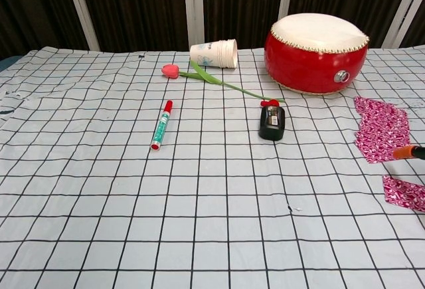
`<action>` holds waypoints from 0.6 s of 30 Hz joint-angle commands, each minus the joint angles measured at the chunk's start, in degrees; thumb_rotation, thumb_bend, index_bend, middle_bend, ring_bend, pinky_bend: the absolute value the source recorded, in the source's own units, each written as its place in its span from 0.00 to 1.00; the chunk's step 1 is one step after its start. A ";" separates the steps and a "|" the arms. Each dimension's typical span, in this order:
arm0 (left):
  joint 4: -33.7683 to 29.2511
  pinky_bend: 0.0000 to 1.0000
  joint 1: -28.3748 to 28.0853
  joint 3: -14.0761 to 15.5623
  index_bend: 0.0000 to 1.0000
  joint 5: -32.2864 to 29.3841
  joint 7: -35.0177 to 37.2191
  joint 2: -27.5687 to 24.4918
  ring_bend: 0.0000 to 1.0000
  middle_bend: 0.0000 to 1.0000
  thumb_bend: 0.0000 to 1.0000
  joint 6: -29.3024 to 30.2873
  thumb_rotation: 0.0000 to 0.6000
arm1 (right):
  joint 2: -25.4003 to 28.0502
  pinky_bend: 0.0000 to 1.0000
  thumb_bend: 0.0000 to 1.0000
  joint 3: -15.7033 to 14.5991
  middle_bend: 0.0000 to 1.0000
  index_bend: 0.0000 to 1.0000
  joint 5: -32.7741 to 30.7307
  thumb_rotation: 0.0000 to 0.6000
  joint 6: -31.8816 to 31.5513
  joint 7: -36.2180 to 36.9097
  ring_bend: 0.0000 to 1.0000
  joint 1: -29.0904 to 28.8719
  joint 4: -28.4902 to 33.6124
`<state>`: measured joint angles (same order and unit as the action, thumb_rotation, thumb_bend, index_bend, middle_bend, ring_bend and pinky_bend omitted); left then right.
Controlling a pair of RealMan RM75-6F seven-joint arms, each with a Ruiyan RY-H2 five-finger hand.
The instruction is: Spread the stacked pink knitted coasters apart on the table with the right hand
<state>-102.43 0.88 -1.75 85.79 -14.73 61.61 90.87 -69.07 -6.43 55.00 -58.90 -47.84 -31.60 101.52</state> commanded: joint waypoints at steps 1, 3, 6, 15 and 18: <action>-0.02 0.02 -0.03 0.02 0.11 -0.01 -0.18 0.05 0.00 0.00 0.25 -0.06 1.00 | -1.05 0.45 0.58 1.05 0.66 0.09 -2.79 1.00 1.60 -0.86 0.72 -1.34 -1.86; -0.02 0.02 0.00 0.01 0.11 -0.03 -0.30 0.07 0.00 0.00 0.25 0.00 1.00 | -1.51 0.45 0.58 1.47 0.66 0.09 -4.23 1.00 2.35 -1.25 0.72 -2.00 -2.80; -0.01 0.02 0.04 -0.15 0.11 -0.35 -0.37 0.11 0.00 0.00 0.25 0.08 1.00 | -2.18 0.46 0.57 1.97 0.66 0.09 -6.34 1.00 3.21 -1.83 0.72 -2.94 -4.02; 0.04 0.02 -0.18 -0.22 0.11 -0.76 -0.87 0.27 0.00 0.00 0.25 -0.39 1.00 | -3.67 0.46 0.58 2.47 0.66 0.09 -10.19 1.00 4.92 -2.84 0.72 -5.00 -6.34; 0.04 0.02 -0.19 -0.33 0.11 -1.02 -1.04 0.34 0.00 0.00 0.25 -0.39 1.00 | -4.28 0.45 0.58 2.55 0.67 0.09 -11.42 1.00 5.34 -3.15 0.72 -5.68 -7.13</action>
<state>-102.40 0.69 -2.06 84.80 -15.75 61.95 90.48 -73.09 -3.93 43.91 -53.76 -50.82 -37.02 94.68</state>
